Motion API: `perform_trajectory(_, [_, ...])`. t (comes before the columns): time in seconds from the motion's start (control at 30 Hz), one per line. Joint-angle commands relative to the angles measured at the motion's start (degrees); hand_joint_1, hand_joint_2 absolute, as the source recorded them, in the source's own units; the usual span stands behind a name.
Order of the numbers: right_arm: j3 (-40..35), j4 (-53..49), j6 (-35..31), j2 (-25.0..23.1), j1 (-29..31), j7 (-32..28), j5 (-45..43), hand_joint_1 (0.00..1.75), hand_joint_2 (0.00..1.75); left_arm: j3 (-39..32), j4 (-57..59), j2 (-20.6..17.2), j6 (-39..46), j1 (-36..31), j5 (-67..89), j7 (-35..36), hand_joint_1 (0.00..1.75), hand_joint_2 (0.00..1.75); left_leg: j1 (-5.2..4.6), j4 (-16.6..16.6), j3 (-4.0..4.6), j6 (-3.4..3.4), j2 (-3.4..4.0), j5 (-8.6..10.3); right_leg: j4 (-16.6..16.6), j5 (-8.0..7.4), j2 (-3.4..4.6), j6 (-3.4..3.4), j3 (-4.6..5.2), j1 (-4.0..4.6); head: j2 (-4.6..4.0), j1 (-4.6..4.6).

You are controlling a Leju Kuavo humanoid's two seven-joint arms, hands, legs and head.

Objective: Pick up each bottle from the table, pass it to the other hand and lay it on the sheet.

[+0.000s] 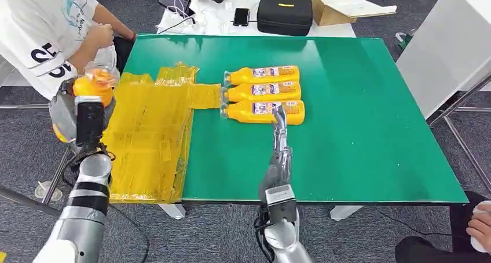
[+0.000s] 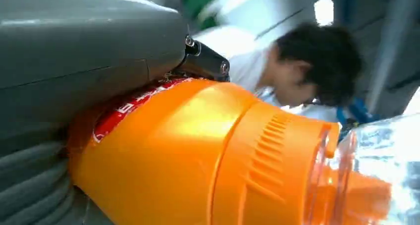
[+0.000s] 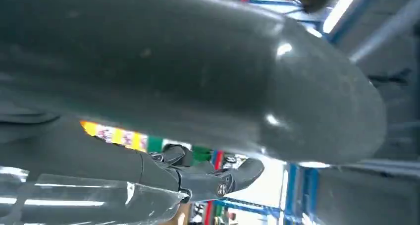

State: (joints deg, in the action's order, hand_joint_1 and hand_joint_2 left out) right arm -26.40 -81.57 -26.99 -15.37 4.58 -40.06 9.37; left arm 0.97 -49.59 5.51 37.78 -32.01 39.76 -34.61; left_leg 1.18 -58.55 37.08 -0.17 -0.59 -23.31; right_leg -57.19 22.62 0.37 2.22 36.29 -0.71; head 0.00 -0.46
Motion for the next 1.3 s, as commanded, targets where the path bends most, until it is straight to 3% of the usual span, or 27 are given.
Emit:
perform_trajectory(0.03, [-3.7,2.5,1.4,2.8,4.0,0.3,-1.3,0.0,0.0,6.2,16.9,-5.2,2.2,-9.3,31.9,10.1,1.75,1.75,-0.02,0.0,-0.17,0.05,0.09,-0.03,0.0,0.01,0.02,-0.05,-0.15,0.0,0.0,-0.02])
perform_trajectory(0.13, [-3.7,2.8,1.7,2.8,4.1,0.2,-1.5,0.0,0.0,7.1,19.6,-5.4,2.2,-10.1,33.7,10.5,1.75,1.75,0.0,0.0,-0.2,0.05,0.07,-0.05,0.0,0.04,-0.01,-0.06,-0.2,0.02,0.0,0.02])
perform_trajectory(0.2, [-4.0,3.3,2.4,2.9,4.4,0.1,-1.8,0.0,0.0,9.0,28.9,-5.3,-8.8,-14.1,34.7,9.3,1.75,1.75,0.01,0.0,-0.3,0.06,0.1,-0.08,0.0,0.06,0.0,-0.09,-0.28,0.04,0.0,0.0])
perform_trajectory(0.33, [-3.7,4.7,4.3,2.5,4.9,0.8,-2.3,0.0,0.0,12.8,32.1,-6.1,-17.0,-14.5,38.5,10.0,1.75,1.75,0.0,0.0,-0.21,0.04,-0.01,-0.02,0.0,0.05,-0.06,-0.06,-0.21,0.03,0.0,0.02])
perform_trajectory(0.53, [-3.7,5.1,4.4,2.5,4.9,0.9,-2.4,0.0,0.0,13.0,32.2,-6.1,-17.2,-14.3,38.7,10.0,1.75,1.75,0.03,0.0,-0.18,0.05,0.12,-0.06,0.0,0.05,0.02,-0.05,-0.17,0.07,0.0,0.02])
perform_trajectory(0.77, [-3.4,8.4,6.8,1.4,5.4,1.6,-2.6,0.0,0.0,12.8,33.1,-6.9,-25.0,-12.1,37.2,7.6,1.75,1.75,0.01,0.0,-0.16,0.02,0.16,-0.04,0.0,0.02,0.08,-0.06,-0.13,0.05,0.0,0.0])
perform_trajectory(1.17, [-3.5,10.9,7.7,0.8,5.8,2.0,-2.5,0.0,0.0,11.7,32.7,-7.1,-26.3,-9.7,34.9,5.9,1.75,1.75,0.01,0.1,-0.2,0.03,0.2,-0.05,0.0,0.02,0.12,-0.05,-0.17,0.05,0.0,0.02])
perform_trajectory(1.2, [-3.8,13.5,9.2,0.2,6.3,3.4,-1.5,0.0,0.0,7.6,31.9,-6.3,-30.5,-4.7,27.3,2.3,1.75,1.75,0.01,0.1,-0.29,0.05,0.23,-0.09,0.1,0.04,0.14,-0.06,-0.25,0.06,0.0,0.0])
perform_trajectory(1.23, [-3.8,13.7,9.4,0.0,6.4,3.4,-1.5,0.0,0.0,7.0,31.8,-6.2,-31.3,-4.3,26.2,1.8,1.75,1.75,0.0,0.1,-0.54,0.09,0.32,-0.17,0.1,0.1,0.18,-0.11,-0.48,0.06,0.0,0.02])
perform_trajectory(1.3, [-3.9,14.4,9.7,-0.1,6.5,3.6,-1.4,0.0,0.0,6.3,31.5,-5.8,-31.4,-3.4,24.8,1.0,1.75,1.75,0.0,0.1,-0.2,0.02,0.2,-0.05,0.1,0.02,0.13,-0.05,-0.16,0.04,0.0,0.0])
